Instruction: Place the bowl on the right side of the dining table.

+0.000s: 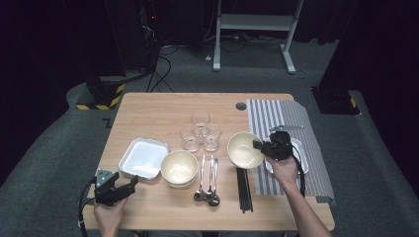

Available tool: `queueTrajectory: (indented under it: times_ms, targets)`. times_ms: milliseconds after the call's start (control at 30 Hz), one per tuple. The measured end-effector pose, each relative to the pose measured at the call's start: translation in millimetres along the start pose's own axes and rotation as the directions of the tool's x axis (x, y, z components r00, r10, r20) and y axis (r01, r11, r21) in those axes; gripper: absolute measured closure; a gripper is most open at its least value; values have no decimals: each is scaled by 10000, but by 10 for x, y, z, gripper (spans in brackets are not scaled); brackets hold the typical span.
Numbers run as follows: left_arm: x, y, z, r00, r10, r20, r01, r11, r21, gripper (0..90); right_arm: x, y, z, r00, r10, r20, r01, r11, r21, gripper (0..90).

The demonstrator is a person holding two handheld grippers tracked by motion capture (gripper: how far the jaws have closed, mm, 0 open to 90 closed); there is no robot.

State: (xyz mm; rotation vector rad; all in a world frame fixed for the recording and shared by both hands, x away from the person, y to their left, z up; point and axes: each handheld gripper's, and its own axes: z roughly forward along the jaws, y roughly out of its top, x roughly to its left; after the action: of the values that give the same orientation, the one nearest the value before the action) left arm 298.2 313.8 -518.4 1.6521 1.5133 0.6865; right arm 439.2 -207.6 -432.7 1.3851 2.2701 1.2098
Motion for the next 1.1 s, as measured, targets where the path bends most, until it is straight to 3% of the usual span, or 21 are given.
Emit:
queueTrajectory:
  times_ms: [667, 1100]
  targets:
    - [20, -83, 101, 9992, -73, -388, 87, 9994, 345, 214, -197, -33, -57, 9984, 375, 434, -371, 9992, -120, 833]
    - [1, -60, 164, 9975, -51, -703, 118, 9954, 956, 184, -406, -99, -137, 9928, 775, 915, -765, 9970, -142, 833]
